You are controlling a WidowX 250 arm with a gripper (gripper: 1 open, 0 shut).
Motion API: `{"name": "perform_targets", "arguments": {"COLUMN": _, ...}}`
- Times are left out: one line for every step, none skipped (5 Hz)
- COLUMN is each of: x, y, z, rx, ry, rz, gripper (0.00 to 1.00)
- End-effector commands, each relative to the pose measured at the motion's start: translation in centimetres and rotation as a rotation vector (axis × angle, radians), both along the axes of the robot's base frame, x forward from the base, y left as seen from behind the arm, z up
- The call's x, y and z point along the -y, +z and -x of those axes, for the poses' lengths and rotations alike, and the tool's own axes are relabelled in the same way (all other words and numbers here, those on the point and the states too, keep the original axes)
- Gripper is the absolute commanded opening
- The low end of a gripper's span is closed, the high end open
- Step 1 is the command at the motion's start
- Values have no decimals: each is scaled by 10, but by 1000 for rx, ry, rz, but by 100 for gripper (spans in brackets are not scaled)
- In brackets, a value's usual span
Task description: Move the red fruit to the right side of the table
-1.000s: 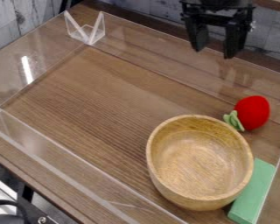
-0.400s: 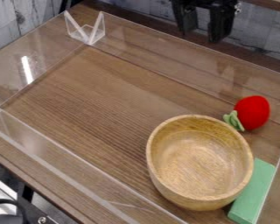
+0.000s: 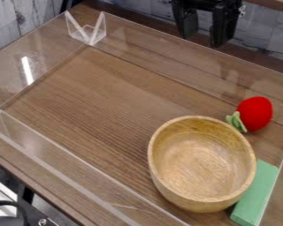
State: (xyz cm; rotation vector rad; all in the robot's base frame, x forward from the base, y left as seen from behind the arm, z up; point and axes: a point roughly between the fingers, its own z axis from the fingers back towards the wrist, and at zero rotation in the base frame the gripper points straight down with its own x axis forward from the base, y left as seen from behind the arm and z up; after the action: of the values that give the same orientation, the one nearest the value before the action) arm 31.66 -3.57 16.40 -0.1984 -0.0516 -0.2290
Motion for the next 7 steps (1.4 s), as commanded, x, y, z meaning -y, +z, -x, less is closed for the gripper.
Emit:
{"name": "perform_targets", "arguments": {"x": 3, "y": 12, "z": 3, "rx": 44, "ry": -31, "rz": -5, "gripper": 100}}
{"name": "perform_targets", "arguments": {"x": 5, "y": 4, "z": 3, "rx": 27, "ry": -55, "rz": -10, "gripper": 100}}
{"name": "perform_targets", "arguments": {"x": -12, "y": -9, "z": -2, "rx": 17, "ry": -100, "rz": -17, "gripper": 100}}
{"name": "perform_targets", "arguments": {"x": -37, "y": -15, "z": -9, "rx": 38, "ry": -117, "rz": -40, "gripper": 100}}
{"name": "perform_targets", "arguments": {"x": -60, "y": -16, "z": -13, "rx": 52, "ry": 16, "rz": -87, "gripper": 100}}
{"name": "perform_targets", "arguments": {"x": -71, "y": -22, "z": -22, "rx": 63, "ry": 105, "rz": -110, "gripper": 0}}
{"name": "perform_targets", "arguments": {"x": -78, "y": -22, "z": -22, "rx": 61, "ry": 142, "rz": -123, "gripper": 0}}
